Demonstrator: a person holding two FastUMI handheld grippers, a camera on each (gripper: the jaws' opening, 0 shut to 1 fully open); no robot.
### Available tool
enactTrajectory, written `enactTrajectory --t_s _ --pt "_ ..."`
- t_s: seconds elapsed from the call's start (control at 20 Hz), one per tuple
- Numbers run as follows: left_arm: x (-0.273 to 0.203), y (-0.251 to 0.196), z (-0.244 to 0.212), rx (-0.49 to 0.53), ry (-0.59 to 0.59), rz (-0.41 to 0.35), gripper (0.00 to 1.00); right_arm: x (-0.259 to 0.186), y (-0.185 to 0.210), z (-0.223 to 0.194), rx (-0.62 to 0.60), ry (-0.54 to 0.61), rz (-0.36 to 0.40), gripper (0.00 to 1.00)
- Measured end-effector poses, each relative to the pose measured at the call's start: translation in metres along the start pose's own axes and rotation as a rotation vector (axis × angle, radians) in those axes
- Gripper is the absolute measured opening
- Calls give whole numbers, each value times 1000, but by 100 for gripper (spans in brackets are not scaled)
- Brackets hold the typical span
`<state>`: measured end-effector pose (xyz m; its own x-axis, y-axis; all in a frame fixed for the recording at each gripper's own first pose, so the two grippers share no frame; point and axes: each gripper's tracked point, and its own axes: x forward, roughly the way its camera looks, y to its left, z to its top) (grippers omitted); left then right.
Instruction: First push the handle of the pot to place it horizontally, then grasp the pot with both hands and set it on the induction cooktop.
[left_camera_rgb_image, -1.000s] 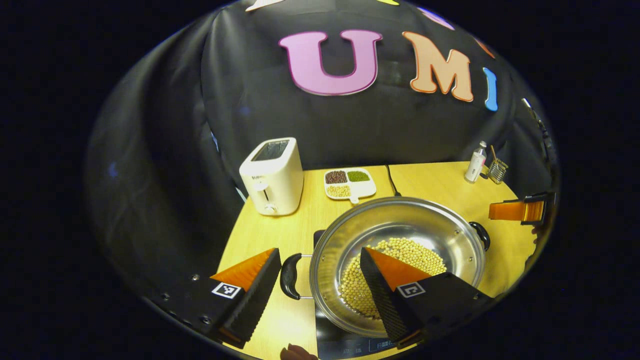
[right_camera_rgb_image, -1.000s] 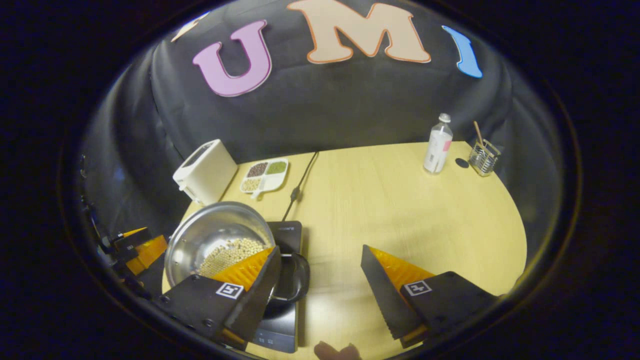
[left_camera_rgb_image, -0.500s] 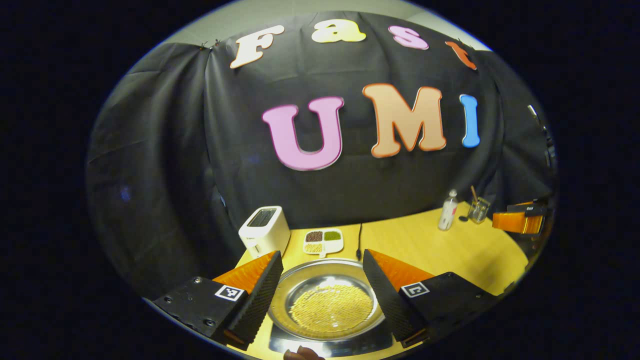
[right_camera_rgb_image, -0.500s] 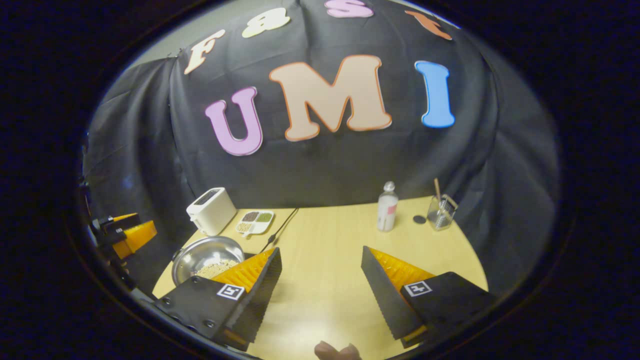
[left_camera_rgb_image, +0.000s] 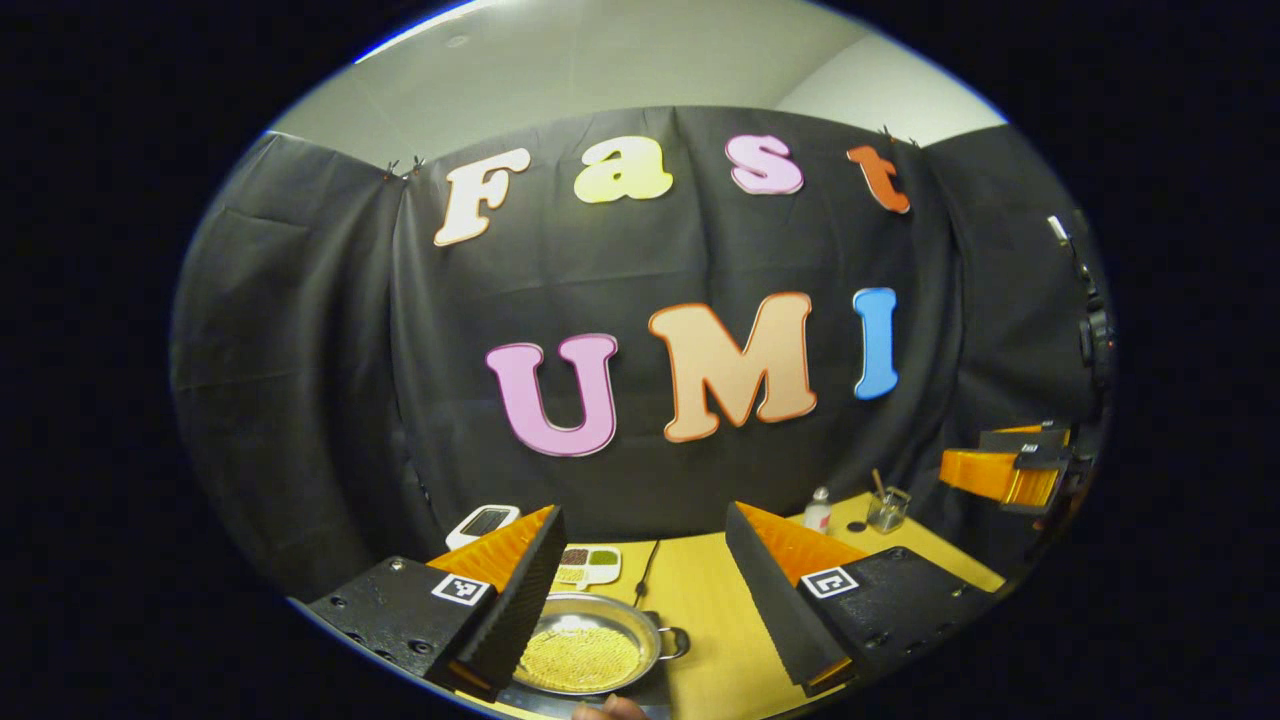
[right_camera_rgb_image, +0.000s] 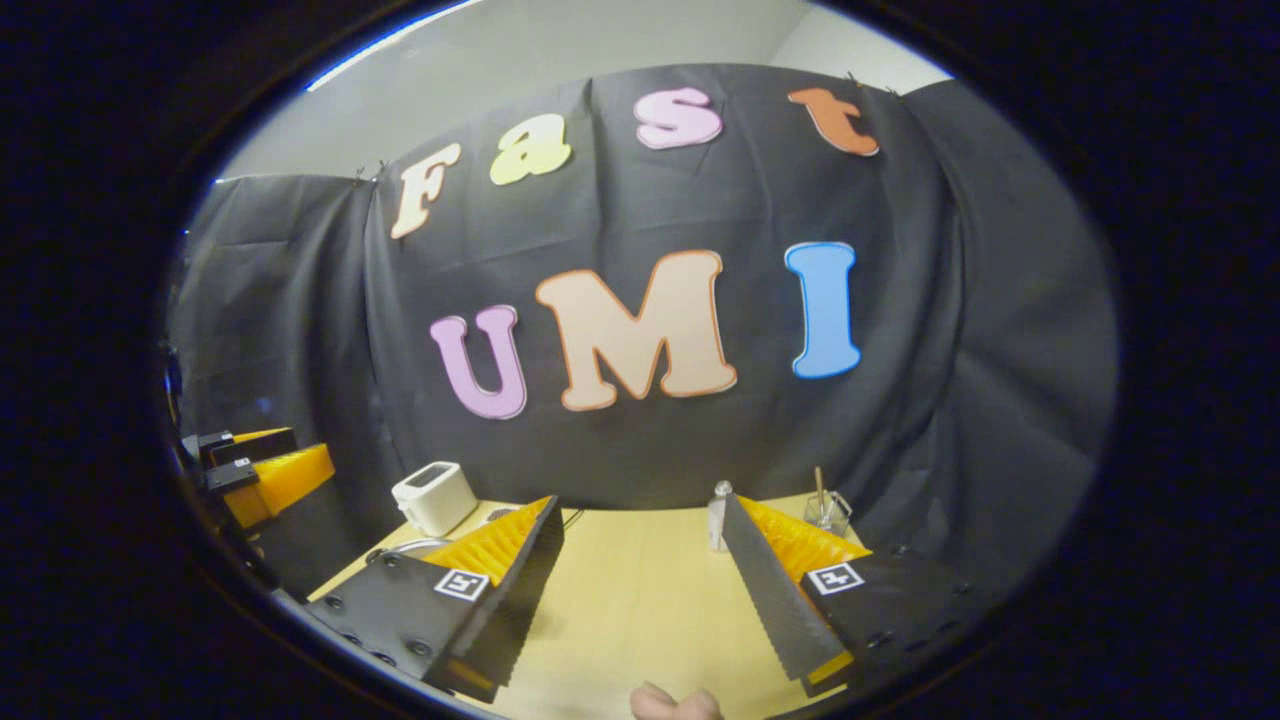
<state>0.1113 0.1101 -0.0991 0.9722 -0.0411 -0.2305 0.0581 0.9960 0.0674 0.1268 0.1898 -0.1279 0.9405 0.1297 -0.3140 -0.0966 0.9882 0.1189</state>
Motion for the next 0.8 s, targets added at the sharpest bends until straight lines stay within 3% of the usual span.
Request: enactTrajectory --t_s 0.15,0.25,0.3,0.4,0.65,0.7,0.8 --pt "-14 2 22 -37 -41 -7 100 -19 2 35 -47 -84 -28 92" --pt "-27 11 28 -44 -45 6 97 -31 10 48 -60 -109 -41 92" --pt "-33 12 29 -56 -48 5 97 -38 19 50 -62 -111 -31 99" --pt "-44 19 30 -55 -56 2 99 -49 26 54 -77 -121 -34 99" --pt "-64 16 2 -23 -26 -48 100 -82 14 42 -76 -129 -129 99" --pt "-73 20 -1 -26 -17 -40 97 -89 11 31 -83 -97 -139 93" --pt "-81 16 14 -41 -71 -46 100 -99 15 37 -79 -97 -133 94"
